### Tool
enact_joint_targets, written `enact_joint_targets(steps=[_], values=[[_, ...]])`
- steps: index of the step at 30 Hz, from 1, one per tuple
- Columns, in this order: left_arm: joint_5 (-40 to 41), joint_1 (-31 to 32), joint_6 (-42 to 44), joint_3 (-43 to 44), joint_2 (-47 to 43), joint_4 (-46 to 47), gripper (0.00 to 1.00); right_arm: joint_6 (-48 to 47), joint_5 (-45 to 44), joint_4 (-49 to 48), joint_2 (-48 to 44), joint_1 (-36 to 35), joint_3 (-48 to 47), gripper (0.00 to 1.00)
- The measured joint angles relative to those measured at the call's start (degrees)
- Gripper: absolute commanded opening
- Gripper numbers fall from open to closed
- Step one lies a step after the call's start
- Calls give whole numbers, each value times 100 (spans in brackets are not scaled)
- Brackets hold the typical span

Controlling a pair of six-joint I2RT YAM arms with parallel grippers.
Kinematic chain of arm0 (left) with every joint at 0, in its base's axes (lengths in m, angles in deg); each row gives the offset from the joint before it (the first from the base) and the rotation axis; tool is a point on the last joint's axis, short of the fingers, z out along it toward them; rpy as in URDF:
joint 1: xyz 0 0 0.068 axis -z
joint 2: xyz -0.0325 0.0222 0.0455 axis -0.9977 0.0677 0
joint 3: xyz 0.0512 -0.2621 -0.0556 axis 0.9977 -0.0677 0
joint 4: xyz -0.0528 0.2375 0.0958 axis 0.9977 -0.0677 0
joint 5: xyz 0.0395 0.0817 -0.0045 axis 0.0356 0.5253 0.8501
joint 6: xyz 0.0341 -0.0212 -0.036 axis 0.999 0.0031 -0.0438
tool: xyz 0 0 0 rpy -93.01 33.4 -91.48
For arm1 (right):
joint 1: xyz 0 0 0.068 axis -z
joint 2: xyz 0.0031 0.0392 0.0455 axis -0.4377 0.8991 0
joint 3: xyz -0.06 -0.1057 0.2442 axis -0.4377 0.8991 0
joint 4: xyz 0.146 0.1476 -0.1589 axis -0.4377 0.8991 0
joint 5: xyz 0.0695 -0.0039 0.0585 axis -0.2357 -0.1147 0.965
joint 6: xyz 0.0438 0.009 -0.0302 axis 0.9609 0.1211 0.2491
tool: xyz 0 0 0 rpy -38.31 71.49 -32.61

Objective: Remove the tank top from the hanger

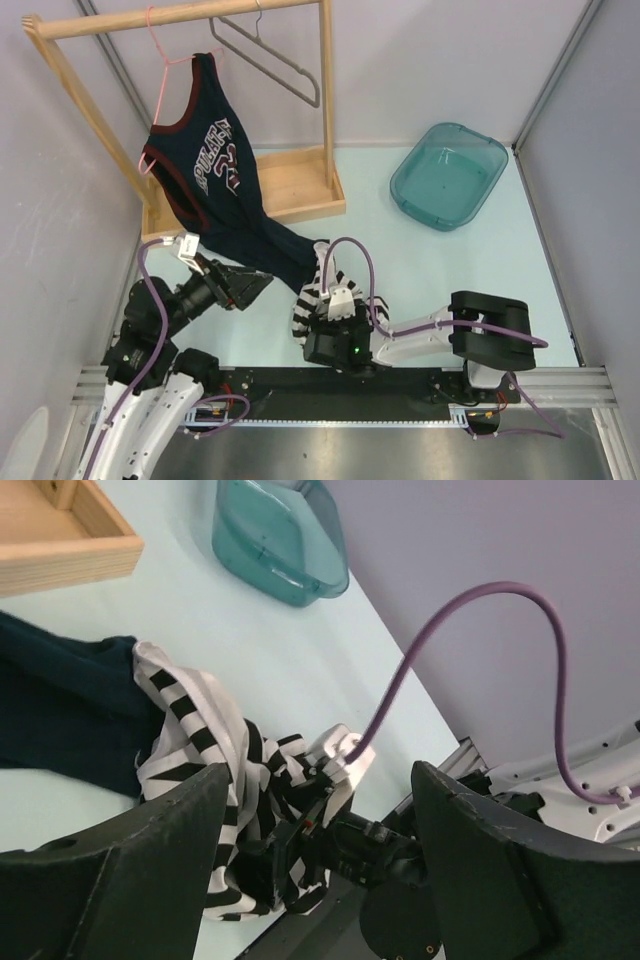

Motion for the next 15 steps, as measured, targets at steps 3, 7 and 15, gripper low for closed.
enact_joint_targets(steps=[3,7,15], values=[[111,2,-2,59,-70,-326,79,164,-264,-94,-44,-149,166,59],[264,2,-2,225,-149,-820,79,518,-437,-37,-433,-365,640,27],[431,2,-15,302,-619,-1241,79,1244,-227,791,-1773,-511,1502,4]])
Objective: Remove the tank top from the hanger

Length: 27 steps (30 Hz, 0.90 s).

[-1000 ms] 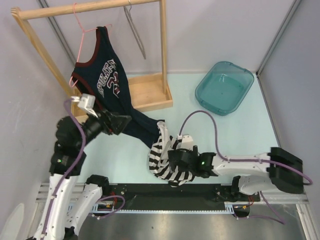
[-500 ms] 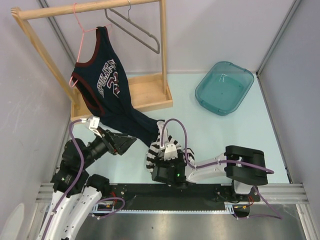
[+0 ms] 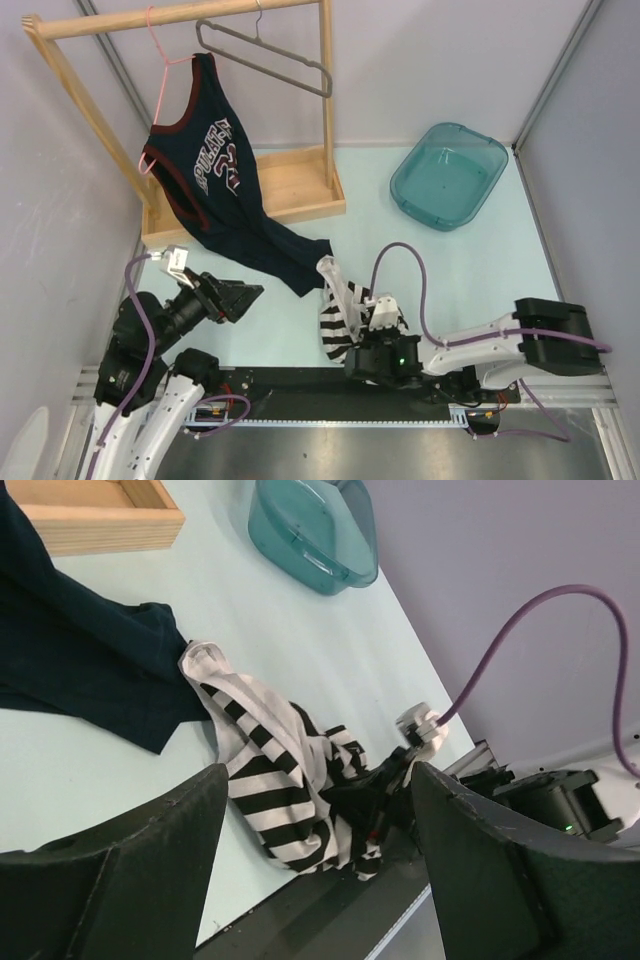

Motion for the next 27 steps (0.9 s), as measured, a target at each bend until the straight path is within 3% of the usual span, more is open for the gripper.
enact_joint_targets(steps=[9,15,21,27], values=[[120,0,17,313,-42,-369,80,-210,-269,1403,-2378,514,-271,0],[118,4,107,417,37,-354,80,-1471,-522,1464,-3762,1657,-1189,0],[72,7,271,417,227,-337,81,-3724,-476,409,-3545,3663,-2734,0],[-87,7,354,621,232,-289,81,-4819,866,-310,-2026,6500,-4824,0]])
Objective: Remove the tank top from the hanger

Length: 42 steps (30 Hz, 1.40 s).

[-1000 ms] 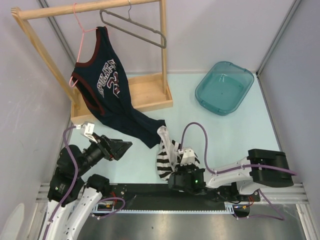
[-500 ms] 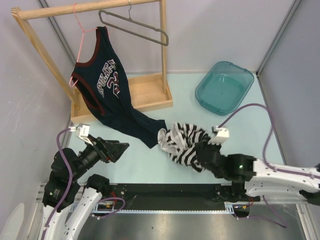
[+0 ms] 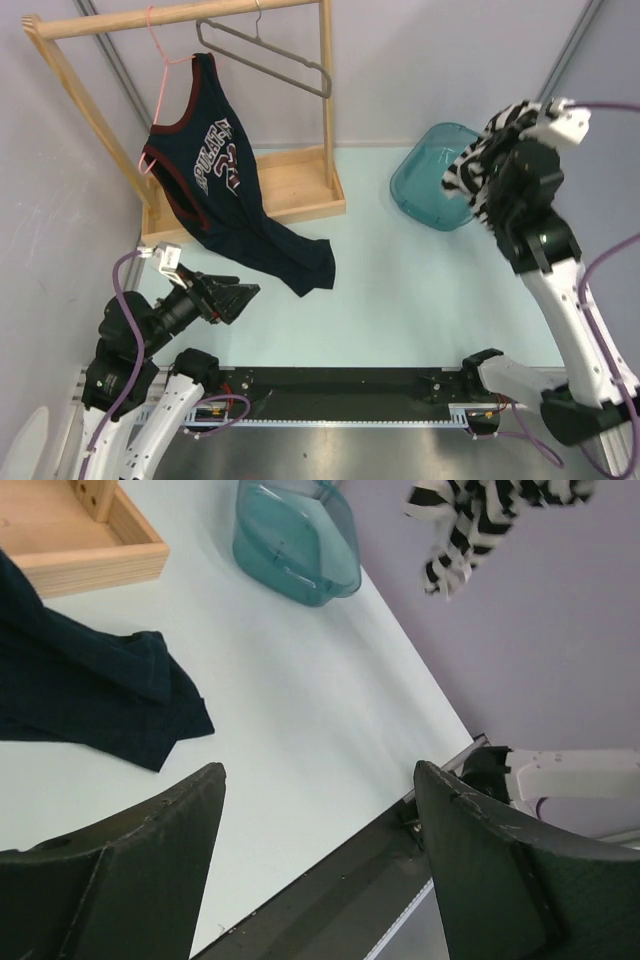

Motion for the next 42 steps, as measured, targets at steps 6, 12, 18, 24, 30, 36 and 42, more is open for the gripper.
enact_joint_targets(steps=[6,12,18,24,30,36,42], values=[[-125,0,31,109,-33,118,82,-197,1034,-258,1720,1222,-1189,0],[-151,0,181,133,-57,111,82,-94,1749,-332,3261,1565,-1587,4],[-149,0,321,151,-55,105,82,321,2330,116,4444,1567,-2013,65],[-142,0,376,181,-55,44,83,750,2312,1244,4841,1753,-2247,92],[-111,0,372,343,-70,-7,83,796,2221,1893,4507,1768,-2070,94],[190,0,446,509,-85,-188,83,756,1840,1954,3058,538,-828,96],[861,0,629,970,551,-343,83,1235,1196,1707,1744,-2455,1104,100]])
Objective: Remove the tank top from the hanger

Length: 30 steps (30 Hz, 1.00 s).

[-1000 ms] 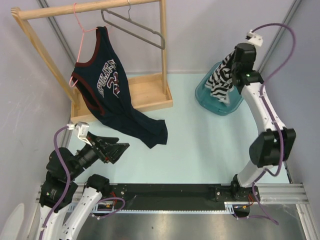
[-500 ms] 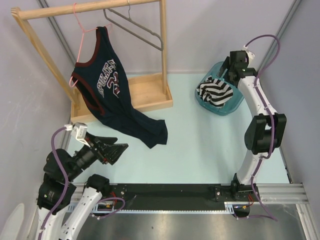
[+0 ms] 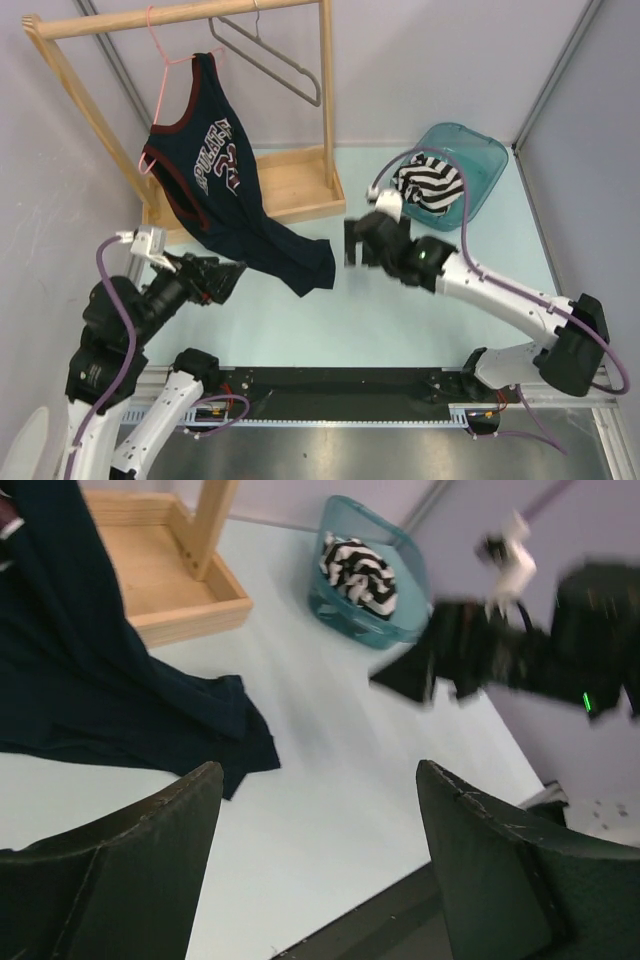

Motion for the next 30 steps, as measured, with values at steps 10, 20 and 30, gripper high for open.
enact_joint_targets(steps=[10,20,30], values=[[1377,0,514,2234,2286,-129,99,1491,-33,-35,-299,-2474,1567,100],[1711,-1403,1158,5348,4365,-175,99,2299,-732,1224,273,-3724,581,100],[874,-3136,1390,5427,5427,-439,99,2490,-490,1252,-949,-3838,1329,100]])
